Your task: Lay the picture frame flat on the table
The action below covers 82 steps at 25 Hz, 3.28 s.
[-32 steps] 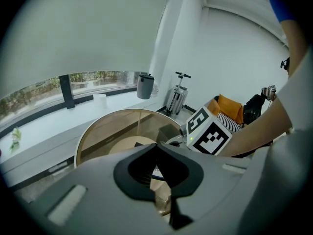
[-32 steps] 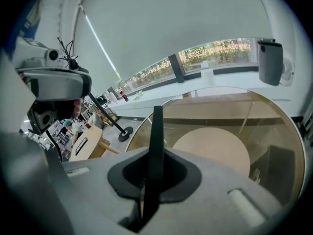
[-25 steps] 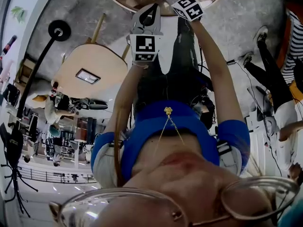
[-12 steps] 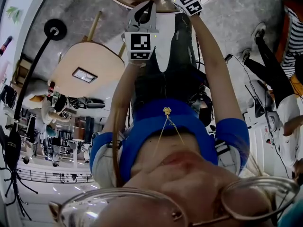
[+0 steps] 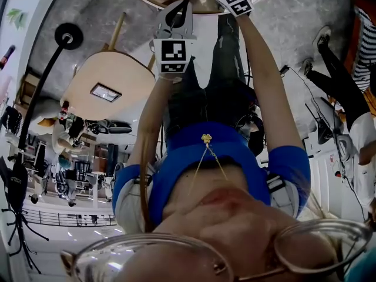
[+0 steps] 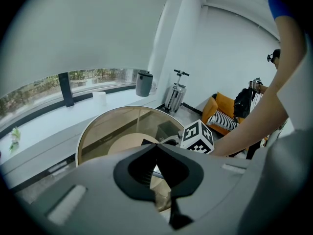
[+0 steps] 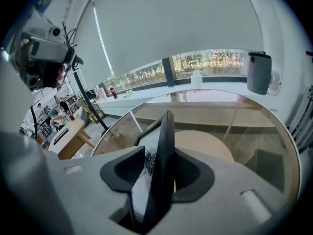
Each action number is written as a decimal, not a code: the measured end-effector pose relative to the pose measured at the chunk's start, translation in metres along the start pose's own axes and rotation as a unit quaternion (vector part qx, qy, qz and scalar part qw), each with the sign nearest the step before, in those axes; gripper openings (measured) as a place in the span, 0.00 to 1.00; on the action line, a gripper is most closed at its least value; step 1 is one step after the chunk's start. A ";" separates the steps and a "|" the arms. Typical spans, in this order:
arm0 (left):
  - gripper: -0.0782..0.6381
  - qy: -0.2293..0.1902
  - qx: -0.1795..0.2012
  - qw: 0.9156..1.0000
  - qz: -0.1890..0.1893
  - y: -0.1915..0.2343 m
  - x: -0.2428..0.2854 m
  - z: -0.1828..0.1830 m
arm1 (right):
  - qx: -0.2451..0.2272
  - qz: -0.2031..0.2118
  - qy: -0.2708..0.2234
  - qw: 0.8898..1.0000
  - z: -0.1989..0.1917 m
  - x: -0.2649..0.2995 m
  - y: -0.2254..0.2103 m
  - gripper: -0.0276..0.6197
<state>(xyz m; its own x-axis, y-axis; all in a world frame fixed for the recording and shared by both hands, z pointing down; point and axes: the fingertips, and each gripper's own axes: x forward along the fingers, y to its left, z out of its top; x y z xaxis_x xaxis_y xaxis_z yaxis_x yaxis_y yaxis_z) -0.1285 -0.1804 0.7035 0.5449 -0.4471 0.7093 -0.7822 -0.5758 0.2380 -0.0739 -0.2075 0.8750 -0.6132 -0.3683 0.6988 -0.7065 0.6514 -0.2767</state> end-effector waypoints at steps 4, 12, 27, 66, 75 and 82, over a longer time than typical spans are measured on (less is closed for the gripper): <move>0.11 0.000 -0.003 1.000 0.000 0.000 0.003 0.002 | 0.020 -0.021 0.003 1.000 -0.004 0.001 -0.011 0.31; 0.11 0.006 -0.002 1.000 -0.002 -0.003 0.006 -0.004 | 0.085 -0.066 0.016 0.994 -0.015 0.003 -0.027 0.37; 0.11 0.010 0.003 1.000 0.004 -0.002 0.008 -0.007 | 0.051 -0.086 0.042 0.994 -0.019 0.005 -0.032 0.39; 0.11 -0.026 0.040 0.998 0.028 -0.033 -0.017 0.053 | -0.074 0.021 -0.097 0.992 0.113 -0.121 0.064 0.04; 0.11 -0.086 0.062 0.993 0.051 -0.033 -0.062 0.110 | -0.061 0.005 -0.179 0.982 0.194 -0.188 0.082 0.04; 0.11 -0.161 0.087 0.981 0.059 -0.056 -0.110 0.189 | -0.107 -0.028 -0.234 0.966 0.263 -0.264 0.099 0.04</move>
<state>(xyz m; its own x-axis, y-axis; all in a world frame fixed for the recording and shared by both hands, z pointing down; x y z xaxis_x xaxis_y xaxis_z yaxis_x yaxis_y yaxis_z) -0.0878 -0.2284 0.4862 0.5431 -0.6947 0.4716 -0.7975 -0.6026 0.0307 -0.0751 -0.2198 0.4897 -0.7043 -0.6334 0.3206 -0.6846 0.7255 -0.0705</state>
